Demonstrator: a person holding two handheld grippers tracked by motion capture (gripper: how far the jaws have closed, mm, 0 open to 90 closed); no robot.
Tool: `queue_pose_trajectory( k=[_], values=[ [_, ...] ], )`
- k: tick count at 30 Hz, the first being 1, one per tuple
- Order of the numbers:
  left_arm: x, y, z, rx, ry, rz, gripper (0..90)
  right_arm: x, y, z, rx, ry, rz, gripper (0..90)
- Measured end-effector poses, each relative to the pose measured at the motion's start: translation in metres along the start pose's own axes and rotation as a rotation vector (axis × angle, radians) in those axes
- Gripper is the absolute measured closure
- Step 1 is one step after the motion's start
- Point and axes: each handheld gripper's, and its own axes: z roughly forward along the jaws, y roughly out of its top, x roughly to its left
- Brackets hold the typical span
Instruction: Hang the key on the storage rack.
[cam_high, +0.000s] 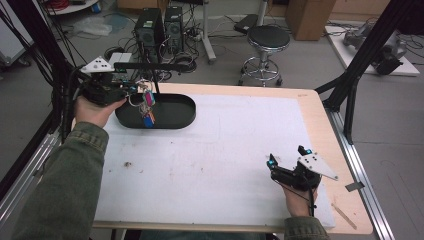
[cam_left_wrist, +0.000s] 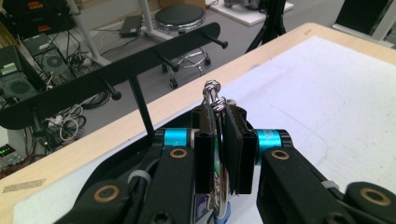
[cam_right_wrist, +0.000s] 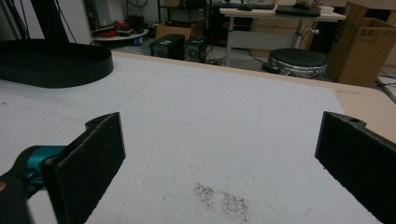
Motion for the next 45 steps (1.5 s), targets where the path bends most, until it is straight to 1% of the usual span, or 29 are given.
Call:
queue_pose_trajectory(
  k=[4, 6, 9, 12, 13, 15, 18, 19, 21, 27, 29, 31, 33, 35, 36, 40, 42, 43, 44, 45],
  values=[
    [0.003, 0.005, 0.001, -0.001, 0.003, 0.002, 82.4, 0.000, 0.000, 0.001, -0.001, -0.002, -0.007, 0.5],
    [0.003, 0.007, 0.002, -0.006, 0.002, 0.002, 82.4, 0.000, 0.000, 0.001, 0.002, 0.000, -0.001, 0.5],
    [0.004, 0.009, 0.004, 0.000, 0.004, 0.004, 82.4, 0.000, 0.000, 0.000, 0.002, 0.000, -0.001, 0.5],
    [0.005, 0.011, 0.008, 0.001, 0.005, -0.006, 82.4, 0.000, 0.000, 0.000, 0.000, -0.002, 0.001, 0.5],
    [0.005, 0.011, 0.010, 0.002, 0.008, -0.004, 82.4, 0.000, 0.000, 0.000, 0.000, -0.001, 0.002, 0.5],
    [0.005, 0.014, 0.014, 0.003, 0.002, -0.001, 82.4, 0.000, 0.000, 0.001, -0.003, -0.001, -0.004, 0.5],
    [0.003, 0.020, 0.018, 0.010, -0.004, 0.010, 82.4, 0.001, 0.000, 0.000, -0.001, -0.003, 0.001, 0.5],
    [0.003, 0.022, 0.019, 0.008, -0.002, 0.016, 82.4, 0.000, 0.000, 0.000, 0.000, -0.002, 0.001, 0.5],
    [0.002, 0.025, 0.020, 0.004, -0.010, 0.011, 82.4, -0.001, 0.000, 0.000, 0.000, -0.003, 0.003, 0.5],
    [-0.002, 0.035, 0.025, 0.010, -0.018, 0.032, 82.4, -0.001, 0.000, -0.001, 0.000, -0.004, 0.001, 0.5],
    [-0.002, 0.039, 0.025, 0.010, -0.019, 0.041, 82.4, -0.001, 0.000, -0.001, 0.000, -0.005, 0.002, 0.5],
    [-0.002, 0.041, 0.027, 0.008, -0.025, 0.039, 82.4, -0.001, 0.000, -0.001, 0.000, -0.005, 0.006, 0.5],
    [0.000, 0.043, 0.029, 0.008, -0.022, 0.043, 82.4, -0.001, 0.000, -0.001, -0.001, -0.006, 0.004, 0.5],
    [0.002, 0.045, 0.033, 0.003, -0.021, 0.036, 82.4, -0.001, 0.000, -0.001, -0.005, -0.007, 0.000, 0.5],
    [0.003, 0.045, 0.035, 0.000, -0.018, 0.030, 82.3, -0.001, 0.000, -0.001, 0.000, -0.005, 0.008, 0.5],
    [0.006, 0.046, 0.045, 0.010, -0.019, 0.028, 82.4, -0.002, 0.000, -0.001, -0.005, -0.006, 0.005, 0.5],
    [0.008, 0.046, 0.048, 0.001, -0.026, 0.012, 82.4, -0.002, 0.000, -0.001, -0.005, -0.006, 0.008, 0.5],
    [0.009, 0.045, 0.050, -0.001, -0.036, -0.004, 82.3, -0.002, 0.000, -0.002, -0.003, -0.007, 0.008, 0.5],
    [0.009, 0.045, 0.053, 0.007, -0.046, -0.003, 82.3, -0.002, 0.000, -0.002, -0.004, -0.006, 0.010, 0.5],
    [0.009, 0.044, 0.055, 0.010, -0.042, 0.003, 82.4, -0.002, 0.000, -0.002, -0.003, -0.006, 0.009, 0.5]
  ],
)
